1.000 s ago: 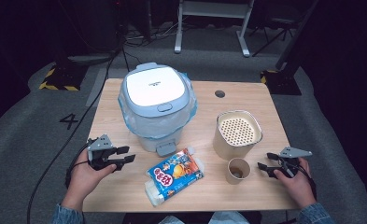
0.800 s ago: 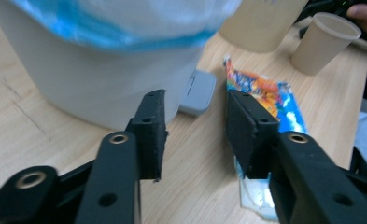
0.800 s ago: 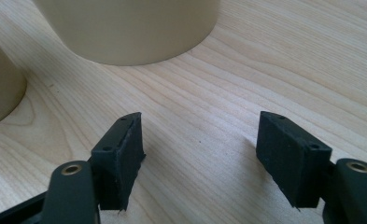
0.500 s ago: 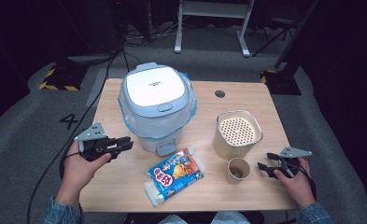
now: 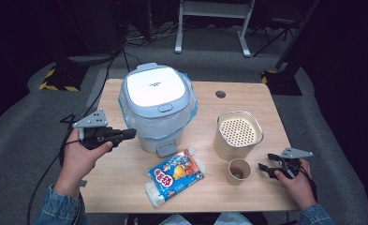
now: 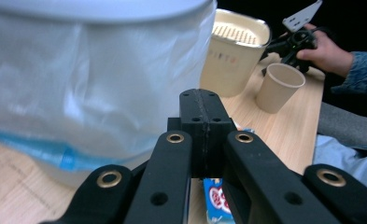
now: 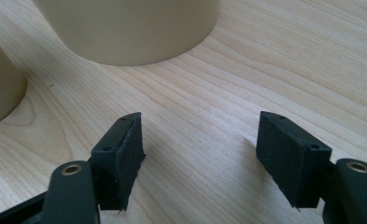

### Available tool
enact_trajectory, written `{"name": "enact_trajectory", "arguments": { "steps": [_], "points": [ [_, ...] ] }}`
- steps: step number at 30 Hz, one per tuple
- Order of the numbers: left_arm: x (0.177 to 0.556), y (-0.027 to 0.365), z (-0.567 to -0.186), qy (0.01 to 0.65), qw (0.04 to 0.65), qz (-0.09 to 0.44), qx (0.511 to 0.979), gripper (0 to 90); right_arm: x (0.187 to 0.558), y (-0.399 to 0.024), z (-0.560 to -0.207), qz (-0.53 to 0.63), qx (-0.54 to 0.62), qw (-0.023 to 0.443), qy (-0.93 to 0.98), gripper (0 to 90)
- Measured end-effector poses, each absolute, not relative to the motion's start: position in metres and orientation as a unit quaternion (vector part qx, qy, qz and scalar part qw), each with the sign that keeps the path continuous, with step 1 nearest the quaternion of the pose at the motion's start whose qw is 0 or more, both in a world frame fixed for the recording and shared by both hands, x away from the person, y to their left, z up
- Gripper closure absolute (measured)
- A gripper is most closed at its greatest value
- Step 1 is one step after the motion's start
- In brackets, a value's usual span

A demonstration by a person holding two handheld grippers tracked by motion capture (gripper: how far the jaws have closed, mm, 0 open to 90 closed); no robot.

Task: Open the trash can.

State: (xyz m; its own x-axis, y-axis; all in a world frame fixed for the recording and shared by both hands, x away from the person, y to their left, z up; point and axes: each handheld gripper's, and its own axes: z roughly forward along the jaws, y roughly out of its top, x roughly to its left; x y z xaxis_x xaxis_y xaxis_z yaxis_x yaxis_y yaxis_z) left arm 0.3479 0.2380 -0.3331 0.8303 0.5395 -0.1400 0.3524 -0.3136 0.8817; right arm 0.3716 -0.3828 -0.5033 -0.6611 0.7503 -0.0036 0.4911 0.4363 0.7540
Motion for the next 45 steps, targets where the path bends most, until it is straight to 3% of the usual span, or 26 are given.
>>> {"name": "enact_trajectory", "arguments": {
  "steps": [13,27,40,45],
  "points": [
    [0.362,0.215,-0.289,0.231,0.551,0.073,0.798,90.0,0.371,-0.383,-0.503,0.377,0.375,0.173,0.829,32.7],
    [0.389,0.185,-0.288,0.249,0.576,0.099,0.773,90.0,0.371,-0.382,-0.503,0.377,0.377,0.175,0.828,33.0],
    [0.4,0.167,-0.294,0.265,0.543,0.113,0.789,90.0,0.37,-0.382,-0.503,0.377,0.378,0.175,0.827,33.0],
    [0.397,0.161,-0.289,0.257,0.518,0.142,0.804,90.0,0.37,-0.382,-0.503,0.377,0.378,0.175,0.827,33.1]
  ]
}}
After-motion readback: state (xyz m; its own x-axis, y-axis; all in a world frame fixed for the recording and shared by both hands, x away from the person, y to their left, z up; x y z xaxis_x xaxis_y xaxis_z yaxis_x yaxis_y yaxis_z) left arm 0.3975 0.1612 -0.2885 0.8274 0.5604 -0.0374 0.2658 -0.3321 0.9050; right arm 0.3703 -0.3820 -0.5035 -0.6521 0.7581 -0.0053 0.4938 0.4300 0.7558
